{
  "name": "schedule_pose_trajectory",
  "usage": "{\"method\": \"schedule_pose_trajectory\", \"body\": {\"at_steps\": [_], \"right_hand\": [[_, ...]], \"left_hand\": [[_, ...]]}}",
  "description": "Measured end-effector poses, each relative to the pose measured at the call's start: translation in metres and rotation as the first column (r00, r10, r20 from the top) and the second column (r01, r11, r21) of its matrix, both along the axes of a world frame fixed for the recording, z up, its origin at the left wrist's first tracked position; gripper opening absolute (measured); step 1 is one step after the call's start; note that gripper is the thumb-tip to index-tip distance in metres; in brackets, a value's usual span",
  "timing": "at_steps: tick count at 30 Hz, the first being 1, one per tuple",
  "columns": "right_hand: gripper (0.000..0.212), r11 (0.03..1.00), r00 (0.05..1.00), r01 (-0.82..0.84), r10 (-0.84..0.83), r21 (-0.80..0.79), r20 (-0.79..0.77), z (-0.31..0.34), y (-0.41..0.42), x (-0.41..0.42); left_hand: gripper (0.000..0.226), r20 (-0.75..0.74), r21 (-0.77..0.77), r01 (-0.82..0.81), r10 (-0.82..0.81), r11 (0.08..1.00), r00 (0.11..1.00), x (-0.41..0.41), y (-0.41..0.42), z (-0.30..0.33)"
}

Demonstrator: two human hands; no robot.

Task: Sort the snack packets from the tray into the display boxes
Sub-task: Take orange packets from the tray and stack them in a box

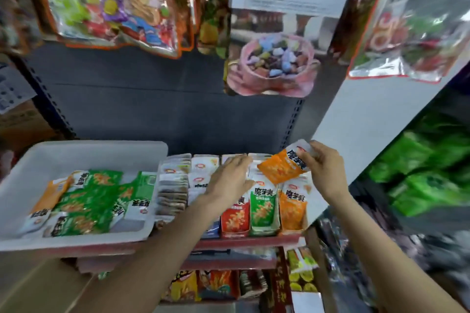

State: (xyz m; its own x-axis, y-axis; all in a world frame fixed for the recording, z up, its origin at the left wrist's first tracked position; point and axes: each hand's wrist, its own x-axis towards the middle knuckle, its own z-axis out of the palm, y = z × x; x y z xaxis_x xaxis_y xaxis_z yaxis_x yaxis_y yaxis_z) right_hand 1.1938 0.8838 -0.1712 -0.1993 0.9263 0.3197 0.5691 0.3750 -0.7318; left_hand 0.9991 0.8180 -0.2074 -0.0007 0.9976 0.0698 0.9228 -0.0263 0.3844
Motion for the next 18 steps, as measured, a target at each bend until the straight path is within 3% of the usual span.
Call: {"method": "schedule_pose_trajectory", "body": {"at_steps": [4, 8, 11, 14, 18], "right_hand": [[0.032, 0.999, 0.981, -0.04, 0.035, 0.021, 0.189, 0.0, 0.015, 0.033], [0.037, 0.992, 0.904, -0.09, 0.118, -0.089, 0.411, -0.007, 0.033, 0.049], [0.035, 0.985, 0.856, -0.109, 0.163, -0.136, 0.49, -0.021, 0.035, 0.045], [0.008, 0.985, 0.829, -0.129, 0.172, -0.118, 0.532, -0.041, 0.035, 0.037], [0.015, 0.977, 0.774, -0.197, 0.206, -0.081, 0.599, -0.067, 0.033, 0.03]], "left_hand": [[0.065, -0.174, -0.117, 0.099, -0.118, 0.988, 0.978, 0.026, 0.013, -0.009], [0.073, -0.248, -0.226, 0.112, -0.168, 0.968, 0.954, 0.035, 0.02, -0.021], [0.074, -0.235, -0.265, 0.093, -0.158, 0.96, 0.959, 0.036, 0.023, -0.027], [0.073, -0.221, -0.266, 0.081, -0.143, 0.961, 0.965, 0.038, 0.024, -0.028], [0.07, -0.207, -0.247, 0.066, -0.119, 0.967, 0.971, 0.04, 0.027, -0.026]]}}
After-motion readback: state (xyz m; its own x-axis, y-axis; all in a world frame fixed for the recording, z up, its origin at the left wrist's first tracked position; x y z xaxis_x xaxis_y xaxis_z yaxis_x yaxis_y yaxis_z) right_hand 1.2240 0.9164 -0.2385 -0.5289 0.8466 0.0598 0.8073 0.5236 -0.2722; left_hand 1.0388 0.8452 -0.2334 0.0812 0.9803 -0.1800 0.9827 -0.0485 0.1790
